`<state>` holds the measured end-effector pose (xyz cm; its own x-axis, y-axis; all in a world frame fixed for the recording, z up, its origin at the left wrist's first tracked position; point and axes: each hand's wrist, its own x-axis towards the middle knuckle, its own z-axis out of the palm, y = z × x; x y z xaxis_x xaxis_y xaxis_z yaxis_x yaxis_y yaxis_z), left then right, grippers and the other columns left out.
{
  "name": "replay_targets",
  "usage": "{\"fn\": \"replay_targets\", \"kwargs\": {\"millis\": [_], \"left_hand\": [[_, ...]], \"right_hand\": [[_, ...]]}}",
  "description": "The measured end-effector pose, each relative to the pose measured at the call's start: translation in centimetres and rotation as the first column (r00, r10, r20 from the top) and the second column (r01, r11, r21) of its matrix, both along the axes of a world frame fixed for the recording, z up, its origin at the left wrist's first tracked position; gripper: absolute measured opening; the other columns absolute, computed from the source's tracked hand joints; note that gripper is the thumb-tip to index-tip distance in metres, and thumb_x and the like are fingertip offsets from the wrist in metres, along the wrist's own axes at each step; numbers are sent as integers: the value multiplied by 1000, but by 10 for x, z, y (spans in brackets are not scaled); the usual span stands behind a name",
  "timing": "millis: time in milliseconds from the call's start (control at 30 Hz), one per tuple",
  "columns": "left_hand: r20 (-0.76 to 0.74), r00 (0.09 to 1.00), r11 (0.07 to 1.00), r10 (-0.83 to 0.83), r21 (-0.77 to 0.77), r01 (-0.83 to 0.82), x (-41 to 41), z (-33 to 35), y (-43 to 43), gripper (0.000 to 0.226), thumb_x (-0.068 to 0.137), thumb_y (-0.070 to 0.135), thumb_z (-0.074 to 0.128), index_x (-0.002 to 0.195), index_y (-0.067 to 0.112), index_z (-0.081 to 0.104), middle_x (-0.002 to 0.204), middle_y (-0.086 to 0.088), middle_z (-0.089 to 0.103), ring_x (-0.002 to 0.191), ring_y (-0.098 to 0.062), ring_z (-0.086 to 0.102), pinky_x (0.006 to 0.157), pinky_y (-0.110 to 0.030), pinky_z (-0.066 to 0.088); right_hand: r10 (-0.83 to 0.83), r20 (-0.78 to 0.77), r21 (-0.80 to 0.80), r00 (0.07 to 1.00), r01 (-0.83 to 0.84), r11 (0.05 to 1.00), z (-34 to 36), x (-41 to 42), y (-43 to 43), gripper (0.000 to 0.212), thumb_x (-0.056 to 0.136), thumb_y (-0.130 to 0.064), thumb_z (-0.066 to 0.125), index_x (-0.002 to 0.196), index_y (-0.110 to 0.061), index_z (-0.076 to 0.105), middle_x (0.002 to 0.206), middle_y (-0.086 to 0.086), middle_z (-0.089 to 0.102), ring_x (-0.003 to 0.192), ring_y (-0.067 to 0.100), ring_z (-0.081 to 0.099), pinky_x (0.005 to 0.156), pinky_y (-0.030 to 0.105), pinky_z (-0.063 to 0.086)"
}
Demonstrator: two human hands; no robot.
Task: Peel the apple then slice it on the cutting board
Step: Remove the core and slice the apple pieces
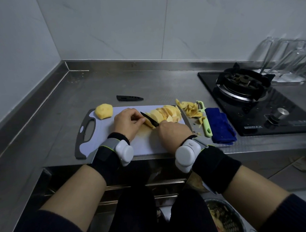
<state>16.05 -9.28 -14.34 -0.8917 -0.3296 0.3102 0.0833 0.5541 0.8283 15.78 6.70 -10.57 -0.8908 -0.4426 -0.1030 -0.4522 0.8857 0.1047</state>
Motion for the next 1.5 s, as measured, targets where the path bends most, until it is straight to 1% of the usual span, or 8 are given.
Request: {"fn": "replay_targets", "kwargs": {"millis": [400,567,700,900,1033,1233,1334,1500], "left_hand": [[-6,1000,999,-16,-29,16,0,-2,1,5,80,6,75,82,4,70,88,-4,62,82,-18,64,69,-6,50],[7,997,996,-80,-45,80,-3,-1,-1,6,82,5,72,88,5,70,92,-4,61,87,-21,66,83,-29,58],[42,986,982,-163,-86,166,-5,4,5,8,86,6,69,93,7,71,98,-3,60,91,-18,65,88,-29,55],[-129,975,949,-181,-283,139,-15,29,7,7,89,20,64,89,17,71,93,4,61,91,-17,53,81,-32,44],[3,927,860,-375,-371,350,-21,39,12,24,86,41,57,83,23,72,91,7,67,93,-17,55,89,-37,41],[198,936,842,-292,-411,350,-32,39,14,66,78,70,27,89,24,73,94,5,67,99,-19,57,94,-45,41],[157,945,890,-286,-323,323,-31,42,9,56,86,63,33,88,24,73,95,5,66,99,-17,59,96,-45,41],[9,990,983,-142,-113,142,-27,55,-15,27,100,27,49,97,13,73,99,0,62,93,-14,57,80,-20,37]], "right_hand": [[16,150,50,989,-23,998,-9,-21,-8,22,96,-10,47,112,-6,61,111,11,64,99,31,63,80,38,47],[52,191,-47,980,-44,998,-4,-33,6,32,102,-21,33,120,-13,58,115,10,61,101,29,61,80,34,46],[-21,167,-99,986,38,994,7,-37,13,26,102,-21,36,112,-14,59,96,6,56,96,28,62,75,34,44],[-48,133,-132,990,66,989,12,-34,19,36,101,-38,31,110,-12,54,102,9,62,95,30,62,75,37,46],[10,58,-110,998,-4,994,20,-28,18,29,100,-30,36,114,-13,55,107,8,63,95,28,62,73,35,44],[-18,-65,-97,998,12,995,22,-21,22,28,102,-30,33,114,-10,48,111,8,63,97,32,63,69,35,41],[-57,-106,-122,993,44,992,23,-23,25,28,103,-32,33,114,-11,47,115,8,60,99,32,63,69,36,41],[-92,-83,-181,992,76,981,32,-22,25,37,103,-41,29,114,-11,48,114,8,61,100,31,62,68,34,39]]}}
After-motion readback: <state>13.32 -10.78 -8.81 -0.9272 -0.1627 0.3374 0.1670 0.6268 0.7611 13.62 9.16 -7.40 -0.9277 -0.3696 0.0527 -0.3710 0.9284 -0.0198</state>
